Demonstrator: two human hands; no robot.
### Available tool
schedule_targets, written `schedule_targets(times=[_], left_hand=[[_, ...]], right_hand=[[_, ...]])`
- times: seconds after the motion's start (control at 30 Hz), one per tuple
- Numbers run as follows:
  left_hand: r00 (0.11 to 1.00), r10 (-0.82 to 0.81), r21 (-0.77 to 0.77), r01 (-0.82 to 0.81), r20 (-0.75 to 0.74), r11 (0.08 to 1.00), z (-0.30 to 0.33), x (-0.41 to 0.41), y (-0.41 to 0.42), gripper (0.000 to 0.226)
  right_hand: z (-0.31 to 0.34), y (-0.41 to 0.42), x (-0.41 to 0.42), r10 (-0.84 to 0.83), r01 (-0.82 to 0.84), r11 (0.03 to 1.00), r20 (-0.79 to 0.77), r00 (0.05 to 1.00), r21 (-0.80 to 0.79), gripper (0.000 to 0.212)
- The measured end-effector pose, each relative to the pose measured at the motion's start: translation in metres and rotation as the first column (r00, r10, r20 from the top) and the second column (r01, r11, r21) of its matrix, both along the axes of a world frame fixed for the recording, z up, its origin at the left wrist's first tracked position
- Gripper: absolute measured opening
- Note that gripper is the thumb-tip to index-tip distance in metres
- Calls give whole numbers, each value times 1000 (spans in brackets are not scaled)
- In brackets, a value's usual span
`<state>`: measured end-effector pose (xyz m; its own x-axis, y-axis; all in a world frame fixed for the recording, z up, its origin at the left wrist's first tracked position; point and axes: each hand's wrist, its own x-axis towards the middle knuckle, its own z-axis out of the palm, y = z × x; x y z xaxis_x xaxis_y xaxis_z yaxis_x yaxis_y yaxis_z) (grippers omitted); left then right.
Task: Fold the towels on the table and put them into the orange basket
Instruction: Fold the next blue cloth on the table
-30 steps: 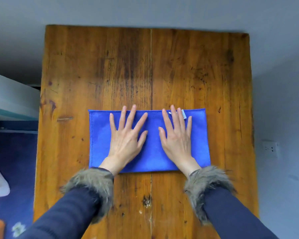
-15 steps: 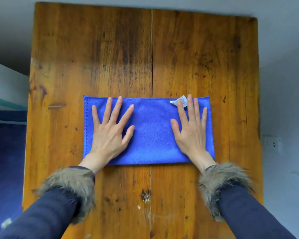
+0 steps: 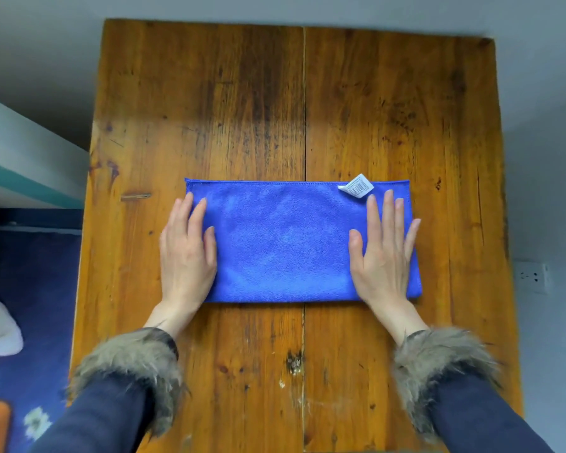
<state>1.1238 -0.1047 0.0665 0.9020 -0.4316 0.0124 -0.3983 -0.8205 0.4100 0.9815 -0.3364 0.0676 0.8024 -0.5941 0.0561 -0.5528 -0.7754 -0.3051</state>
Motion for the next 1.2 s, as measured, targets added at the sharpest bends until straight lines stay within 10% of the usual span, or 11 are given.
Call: schedule_targets(times=[0.2,0.63,0.83,1.2], left_hand=[[878,442,92,-432,-186,897,11,-5,14,29],[755,402,57,-438,-518,897,38,20,9,17],[404,243,-100,-664,-882,741,64,31,11,22],[533,29,-339,-578,-845,743,126,-5,-70,21]], right_hand=[[-13,74,2,278,-282,959,-106,955,-31,53],[-16,80,4,240,-271,959,-275,931,-82,54],[-14,80,5,245,-270,961,-291,925,-52,54],[22,23,-37,133,-156,952,102,986,262,42]])
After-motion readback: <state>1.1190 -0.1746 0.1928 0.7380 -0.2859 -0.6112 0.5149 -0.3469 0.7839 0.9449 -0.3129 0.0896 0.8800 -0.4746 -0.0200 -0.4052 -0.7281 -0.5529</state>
